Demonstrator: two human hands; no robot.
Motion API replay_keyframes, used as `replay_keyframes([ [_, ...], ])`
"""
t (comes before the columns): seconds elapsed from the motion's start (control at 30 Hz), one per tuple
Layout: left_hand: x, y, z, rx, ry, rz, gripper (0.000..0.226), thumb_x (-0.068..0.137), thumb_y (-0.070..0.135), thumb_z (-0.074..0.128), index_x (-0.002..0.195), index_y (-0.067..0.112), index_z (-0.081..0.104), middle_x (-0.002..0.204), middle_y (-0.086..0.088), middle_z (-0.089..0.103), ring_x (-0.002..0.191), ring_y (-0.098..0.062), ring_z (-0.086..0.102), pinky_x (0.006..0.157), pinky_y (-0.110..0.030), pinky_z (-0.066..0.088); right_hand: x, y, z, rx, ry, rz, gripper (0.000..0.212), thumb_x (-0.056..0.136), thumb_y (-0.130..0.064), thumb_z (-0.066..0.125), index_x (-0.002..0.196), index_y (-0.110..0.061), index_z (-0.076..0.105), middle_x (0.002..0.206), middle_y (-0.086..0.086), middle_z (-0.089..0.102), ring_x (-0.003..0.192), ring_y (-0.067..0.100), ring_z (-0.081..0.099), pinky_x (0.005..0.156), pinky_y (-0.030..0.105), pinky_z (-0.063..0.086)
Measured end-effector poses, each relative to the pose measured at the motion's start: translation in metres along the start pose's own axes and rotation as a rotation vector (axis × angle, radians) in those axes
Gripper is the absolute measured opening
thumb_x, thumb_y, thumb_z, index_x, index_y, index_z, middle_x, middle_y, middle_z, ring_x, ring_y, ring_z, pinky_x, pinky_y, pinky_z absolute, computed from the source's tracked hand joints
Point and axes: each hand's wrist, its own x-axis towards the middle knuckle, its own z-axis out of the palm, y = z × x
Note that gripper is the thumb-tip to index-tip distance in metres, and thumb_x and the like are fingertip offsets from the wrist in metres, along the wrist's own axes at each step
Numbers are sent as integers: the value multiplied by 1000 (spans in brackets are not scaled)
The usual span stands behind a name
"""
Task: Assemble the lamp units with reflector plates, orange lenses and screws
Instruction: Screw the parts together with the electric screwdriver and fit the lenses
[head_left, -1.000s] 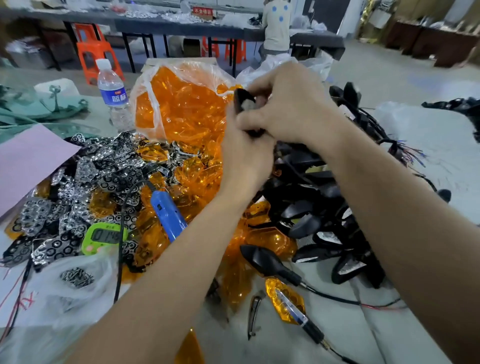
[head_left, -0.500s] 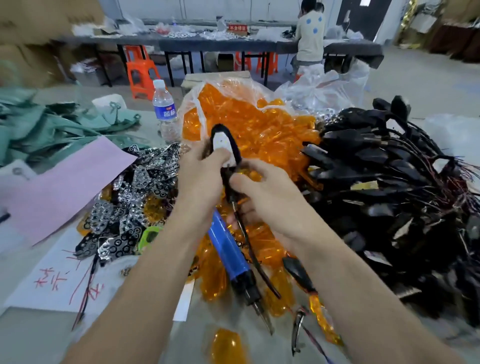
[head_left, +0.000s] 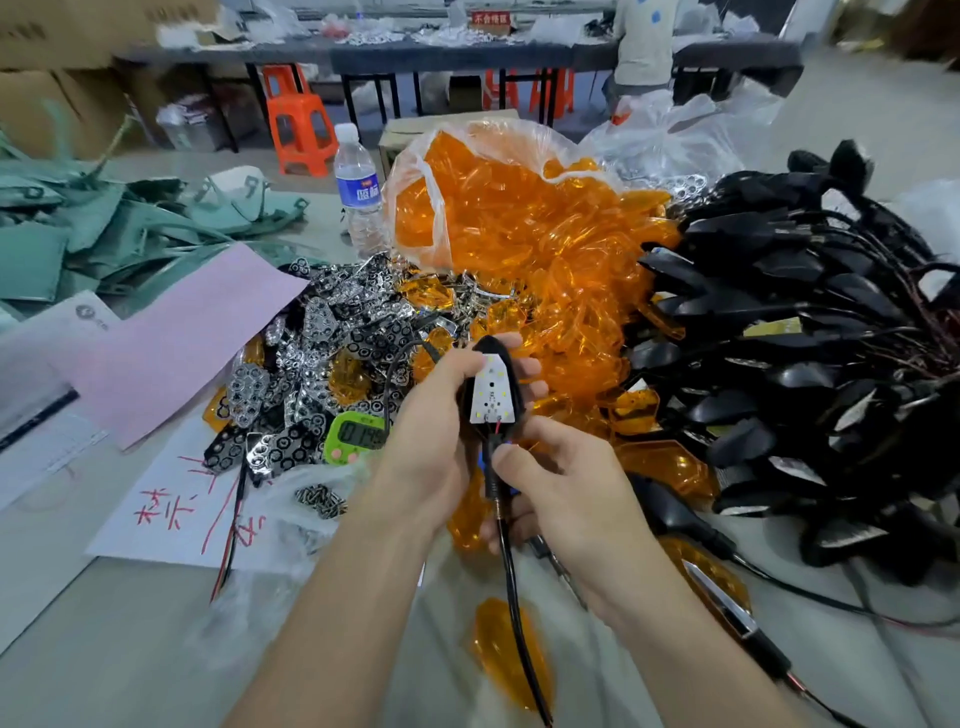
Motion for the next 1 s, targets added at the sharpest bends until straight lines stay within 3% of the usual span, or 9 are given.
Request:
replay_keyframes([
  [0.13, -7, -9, -2, 100, 61, 38, 28, 105, 5, 44, 117, 5, 69, 93, -14, 73, 86, -28, 73, 73, -35, 61, -3, 9, 3, -35, 22, -13, 18, 97, -18, 63, 96, -33, 73, 78, 16, 73, 60, 40, 71, 55, 52, 62],
  [0.2, -10, -10, -4, 125, 42, 68, 23, 103, 12, 49, 109, 9, 71, 85, -12, 69, 81, -29, 71, 72, -37, 61, -2, 15, 4, -148, 76, -53, 11, 88, -36, 66, 94, -36, 74, 80, 4, 76, 67, 28, 74, 64, 55, 62],
  [0.33, -17, -13, -8, 200, 59, 104, 26, 98, 13, 51, 91, 20, 75, 91, -10, 72, 92, -28, 71, 79, -44, 60, 2, 17, 2, -126, 213, -95, 32, 74, -57, 65, 90, -30, 71, 79, 0, 76, 67, 21, 74, 65, 55, 62],
  [0.4, -22, -14, -7, 162, 46, 61, 31, 101, 11, 49, 90, 21, 76, 108, -6, 77, 96, -25, 71, 72, -39, 59, 6, 15, 3, -123, 211, -140, 25, 78, -54, 66, 91, -34, 71, 84, -2, 77, 73, 20, 76, 66, 51, 64],
  [0.5, -29, -19, -4, 51, 34, -19, 28, 98, 15, 52, 100, 16, 80, 120, -4, 76, 102, -23, 72, 78, -40, 54, 8, 11, 8, -160, 124, -189, 15, 87, -43, 64, 96, -52, 72, 91, -11, 78, 86, 11, 75, 71, 37, 64],
  [0.63, -36, -20, 0, -50, -17, -76, 36, 103, 26, 47, 119, 10, 76, 108, -10, 76, 92, -20, 73, 74, -32, 57, 8, 8, 11, -131, 171, -156, 18, 83, -34, 65, 95, -37, 77, 86, -5, 78, 83, 19, 74, 76, 55, 60],
  [0.73, -41, -19, -1, -141, -36, -71, 42, 105, 26, 42, 126, 8, 73, 119, -12, 73, 101, -21, 71, 73, -28, 60, 7, 4, 12, -55, 183, -121, 20, 77, -30, 68, 94, -31, 78, 85, 2, 78, 84, 29, 74, 79, 59, 60],
  [0.9, -46, -23, -4, 29, 90, 135, 34, 86, 21, 54, 106, 17, 81, 119, -8, 76, 110, -20, 72, 84, -32, 61, 2, 0, 11, -2, 57, -48, 15, 84, -18, 71, 91, -28, 79, 82, 4, 76, 81, 28, 73, 67, 37, 61],
  [1.0, -45, -19, -7, 184, 168, 211, 25, 81, 12, 58, 89, 14, 81, 104, -11, 78, 97, -19, 71, 81, -30, 59, 1, 0, 7, 59, -35, 26, 13, 80, -19, 70, 91, -19, 78, 80, 4, 73, 74, 17, 68, 59, 22, 53],
])
